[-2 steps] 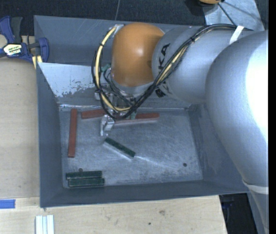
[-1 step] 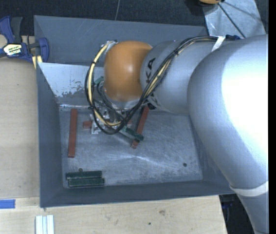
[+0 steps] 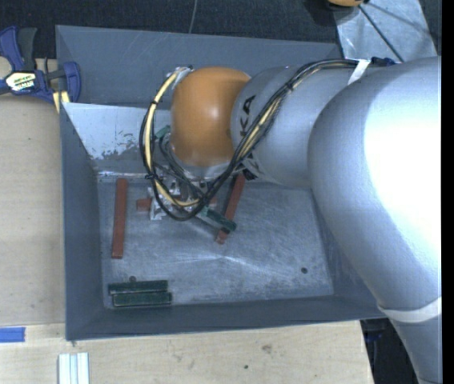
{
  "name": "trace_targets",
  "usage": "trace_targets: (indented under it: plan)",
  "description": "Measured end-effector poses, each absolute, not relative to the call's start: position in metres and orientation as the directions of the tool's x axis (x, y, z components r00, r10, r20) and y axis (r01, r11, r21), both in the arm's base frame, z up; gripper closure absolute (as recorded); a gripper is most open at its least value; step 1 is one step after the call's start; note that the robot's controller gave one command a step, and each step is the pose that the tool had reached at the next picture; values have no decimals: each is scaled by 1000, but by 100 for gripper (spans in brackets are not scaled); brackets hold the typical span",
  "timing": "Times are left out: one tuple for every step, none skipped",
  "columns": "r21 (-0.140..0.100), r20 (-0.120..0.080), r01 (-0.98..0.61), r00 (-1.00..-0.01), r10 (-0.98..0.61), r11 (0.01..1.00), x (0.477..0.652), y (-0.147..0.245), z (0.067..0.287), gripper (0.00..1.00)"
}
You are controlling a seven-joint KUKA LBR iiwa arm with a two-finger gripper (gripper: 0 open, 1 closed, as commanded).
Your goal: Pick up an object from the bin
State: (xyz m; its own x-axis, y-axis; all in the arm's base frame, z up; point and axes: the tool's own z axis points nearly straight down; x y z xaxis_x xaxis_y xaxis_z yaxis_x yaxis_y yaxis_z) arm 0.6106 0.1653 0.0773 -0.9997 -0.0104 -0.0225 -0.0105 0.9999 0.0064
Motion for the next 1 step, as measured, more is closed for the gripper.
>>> trace_targets:
  plan:
    - [1,-4,-34,-999,-34,999,601,176,205,100]
